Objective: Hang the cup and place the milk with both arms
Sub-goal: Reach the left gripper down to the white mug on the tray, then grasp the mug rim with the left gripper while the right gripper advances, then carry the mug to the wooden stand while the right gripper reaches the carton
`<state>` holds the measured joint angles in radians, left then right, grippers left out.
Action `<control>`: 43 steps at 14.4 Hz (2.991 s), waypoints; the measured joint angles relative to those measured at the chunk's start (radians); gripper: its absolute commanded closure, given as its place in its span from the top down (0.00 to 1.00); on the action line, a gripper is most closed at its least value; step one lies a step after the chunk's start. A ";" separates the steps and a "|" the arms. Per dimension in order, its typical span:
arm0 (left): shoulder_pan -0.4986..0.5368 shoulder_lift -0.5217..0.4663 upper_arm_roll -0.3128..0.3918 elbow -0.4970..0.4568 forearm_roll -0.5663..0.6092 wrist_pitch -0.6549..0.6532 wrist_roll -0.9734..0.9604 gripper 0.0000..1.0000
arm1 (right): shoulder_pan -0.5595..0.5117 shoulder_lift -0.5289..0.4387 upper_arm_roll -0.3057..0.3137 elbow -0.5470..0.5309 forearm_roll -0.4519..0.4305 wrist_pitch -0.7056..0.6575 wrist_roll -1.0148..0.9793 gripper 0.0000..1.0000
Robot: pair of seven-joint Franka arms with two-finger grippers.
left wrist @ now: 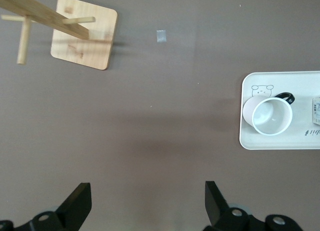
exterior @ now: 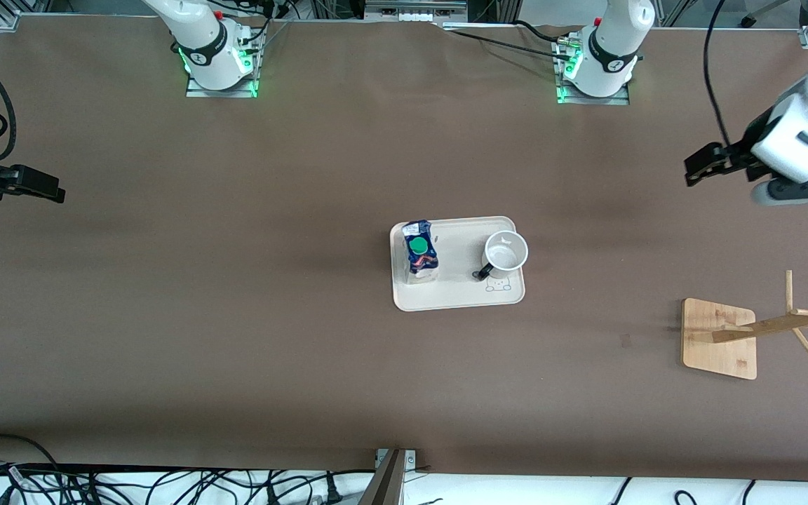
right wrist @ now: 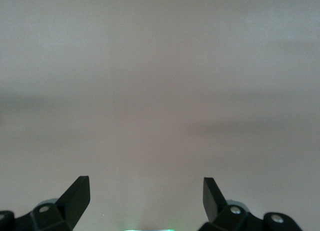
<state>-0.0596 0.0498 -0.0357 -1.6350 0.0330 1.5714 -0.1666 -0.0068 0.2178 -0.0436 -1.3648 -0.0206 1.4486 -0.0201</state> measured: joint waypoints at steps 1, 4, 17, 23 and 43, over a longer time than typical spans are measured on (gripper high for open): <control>-0.006 0.030 -0.002 0.003 0.000 0.000 0.000 1.00 | 0.000 0.000 0.000 0.000 0.000 0.000 0.000 1.00; -0.012 0.104 -0.023 0.010 -0.002 0.000 0.001 1.00 | 0.000 0.000 0.000 0.000 0.000 0.000 0.000 1.00; -0.167 0.275 -0.169 -0.250 -0.201 0.465 0.000 1.00 | 0.001 0.002 0.002 0.000 0.000 -0.002 0.001 1.00; -0.193 0.389 -0.196 -0.256 -0.201 0.633 0.001 0.98 | 0.015 0.015 0.005 0.000 -0.001 -0.024 0.001 1.00; -0.122 0.395 -0.195 -0.224 -0.147 0.737 0.088 0.00 | 0.137 0.228 0.014 -0.002 0.371 0.197 0.078 1.00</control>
<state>-0.1818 0.4444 -0.2304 -1.8594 -0.1139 2.3085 -0.0788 0.1305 0.4455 -0.0292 -1.3665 0.3503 1.6455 0.0581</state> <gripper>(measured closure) 0.934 0.000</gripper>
